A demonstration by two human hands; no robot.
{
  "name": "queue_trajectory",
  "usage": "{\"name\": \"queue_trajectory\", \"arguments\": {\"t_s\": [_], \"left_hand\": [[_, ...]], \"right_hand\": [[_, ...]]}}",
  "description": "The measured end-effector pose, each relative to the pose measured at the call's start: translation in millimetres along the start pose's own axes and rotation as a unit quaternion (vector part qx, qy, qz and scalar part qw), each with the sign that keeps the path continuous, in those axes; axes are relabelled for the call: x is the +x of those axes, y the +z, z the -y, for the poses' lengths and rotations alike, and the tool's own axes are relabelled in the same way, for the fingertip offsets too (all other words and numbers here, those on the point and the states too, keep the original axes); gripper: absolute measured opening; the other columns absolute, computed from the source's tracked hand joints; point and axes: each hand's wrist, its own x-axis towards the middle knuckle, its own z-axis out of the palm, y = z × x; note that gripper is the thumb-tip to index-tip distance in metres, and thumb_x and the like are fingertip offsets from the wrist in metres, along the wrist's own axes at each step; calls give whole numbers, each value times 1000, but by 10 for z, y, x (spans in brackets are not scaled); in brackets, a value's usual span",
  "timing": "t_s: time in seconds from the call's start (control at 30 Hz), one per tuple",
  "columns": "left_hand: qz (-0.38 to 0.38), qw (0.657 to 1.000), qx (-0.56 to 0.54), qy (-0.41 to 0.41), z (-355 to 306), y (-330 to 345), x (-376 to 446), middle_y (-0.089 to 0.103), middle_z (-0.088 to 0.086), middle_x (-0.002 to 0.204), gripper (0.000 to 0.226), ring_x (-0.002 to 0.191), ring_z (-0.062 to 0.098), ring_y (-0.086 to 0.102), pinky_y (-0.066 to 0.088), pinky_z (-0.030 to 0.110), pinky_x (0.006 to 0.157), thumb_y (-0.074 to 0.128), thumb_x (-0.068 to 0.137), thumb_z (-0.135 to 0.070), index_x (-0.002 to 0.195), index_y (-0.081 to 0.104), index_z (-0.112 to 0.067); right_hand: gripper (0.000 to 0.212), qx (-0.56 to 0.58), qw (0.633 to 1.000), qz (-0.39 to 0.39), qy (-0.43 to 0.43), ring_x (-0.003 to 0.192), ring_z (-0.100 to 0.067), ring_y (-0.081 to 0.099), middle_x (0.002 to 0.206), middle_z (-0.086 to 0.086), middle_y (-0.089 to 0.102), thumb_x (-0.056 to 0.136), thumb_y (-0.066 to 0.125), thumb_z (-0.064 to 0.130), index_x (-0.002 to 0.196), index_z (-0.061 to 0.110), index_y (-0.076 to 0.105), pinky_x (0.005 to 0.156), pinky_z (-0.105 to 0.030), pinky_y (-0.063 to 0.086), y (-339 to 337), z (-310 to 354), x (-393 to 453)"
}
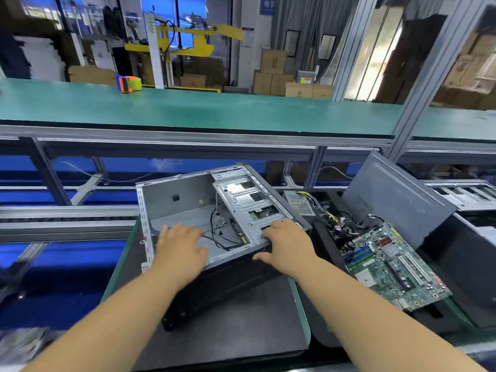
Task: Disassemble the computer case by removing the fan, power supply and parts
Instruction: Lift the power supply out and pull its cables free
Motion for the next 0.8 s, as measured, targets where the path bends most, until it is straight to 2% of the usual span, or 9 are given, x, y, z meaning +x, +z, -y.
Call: {"name": "queue_trajectory", "arguments": {"t_s": [0.1, 0.17, 0.23, 0.4, 0.63, 0.8], "left_hand": [[3, 1000, 23, 6, -201, 145, -79, 42, -1, 148, 53, 140, 23, 29, 9, 43, 121, 30, 99, -50, 144, 42, -25], [-8, 999, 44, -10, -213, 170, -87, 46, 0, 144, 56, 135, 23, 36, 18, 42, 118, 26, 99, -53, 142, 44, -23], [-11, 999, 42, -17, -200, 174, -82, 49, 0, 140, 54, 130, 23, 41, 25, 40, 114, 27, 98, -54, 139, 47, -24], [0, 1000, 22, -20, -113, 165, -75, 50, -1, 138, 55, 126, 22, 45, 32, 37, 106, 30, 96, -55, 136, 51, -24], [45, 995, -86, -12, 385, -37, -6, 46, -5, 146, 52, 134, 16, 41, 32, 31, 110, 50, 91, -57, 136, 53, -31], [70, 992, -105, -2, 533, -145, 51, 47, -9, 142, 50, 129, 12, 44, 34, 26, 97, 54, 90, -58, 134, 53, -35]], "right_hand": [[51, 95, 995, 19, -6, 108, -19, 54, 103, 4, 62, 83, 59, 66, 110, 25, 72, 89, -33, 46, -76, -192, 61], [41, 168, 985, -23, 37, 114, -18, 54, 112, 2, 62, 91, 60, 50, 119, 22, 69, 94, -32, 44, -130, -366, 110], [41, 172, 979, -58, 87, 120, -23, 51, 123, -3, 60, 96, 57, 37, 130, 16, 62, 100, -35, 41, -136, -543, 160], [50, 200, 966, 9, 166, 131, -28, 47, 146, -10, 46, 101, 51, 32, 146, 9, 46, 107, -36, 39, 11, -662, 157], [37, 167, 971, -77, 152, 105, -26, 62, 119, -5, 60, 98, 56, 36, 122, 10, 66, 84, -33, 47, 175, -460, 40], [30, 132, 973, -105, 158, 97, -25, 64, 110, -4, 61, 96, 57, 35, 109, 12, 70, 74, -32, 46, 203, -342, -10]]}}
